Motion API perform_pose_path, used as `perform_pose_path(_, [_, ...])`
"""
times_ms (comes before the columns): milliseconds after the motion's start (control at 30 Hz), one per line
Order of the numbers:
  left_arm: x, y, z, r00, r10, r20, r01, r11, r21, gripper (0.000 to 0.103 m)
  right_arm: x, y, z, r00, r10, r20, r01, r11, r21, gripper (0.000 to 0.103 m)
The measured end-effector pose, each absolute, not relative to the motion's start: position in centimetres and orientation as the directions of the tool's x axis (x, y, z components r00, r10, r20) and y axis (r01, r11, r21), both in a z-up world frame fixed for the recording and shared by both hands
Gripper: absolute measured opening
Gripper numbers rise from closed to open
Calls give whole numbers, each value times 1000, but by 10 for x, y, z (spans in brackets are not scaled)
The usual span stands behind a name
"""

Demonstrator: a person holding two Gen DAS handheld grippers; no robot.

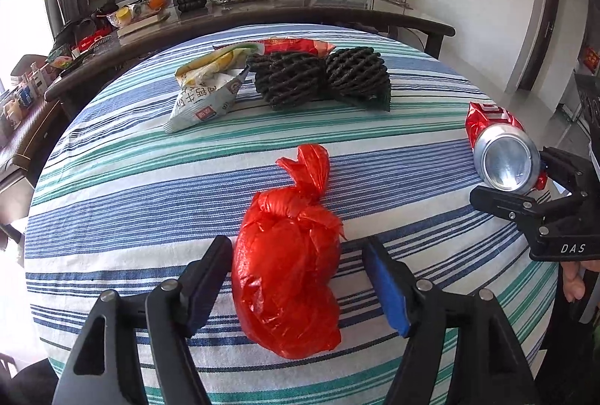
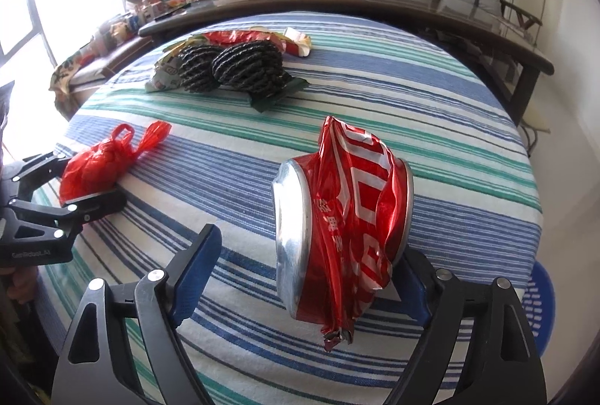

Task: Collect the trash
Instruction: 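Lift the red bag with the left tool while the right tool carries the can toward the wastebasket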

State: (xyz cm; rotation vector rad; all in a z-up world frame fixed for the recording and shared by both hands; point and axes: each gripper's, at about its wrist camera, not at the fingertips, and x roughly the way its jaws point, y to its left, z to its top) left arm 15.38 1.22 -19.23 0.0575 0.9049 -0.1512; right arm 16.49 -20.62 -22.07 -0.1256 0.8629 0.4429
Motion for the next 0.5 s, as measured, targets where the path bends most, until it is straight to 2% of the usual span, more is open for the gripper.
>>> perform_pose_path(200, [154, 13, -193, 607, -111, -787, 162, 987, -13, 75, 167, -218, -217, 533, 380, -756, -427, 892, 147, 86])
perform_pose_path(500, [151, 22, -190, 613, -158, -774, 160, 984, -74, 74, 172, -230, -200, 533, 420, -734, -455, 874, 170, 86])
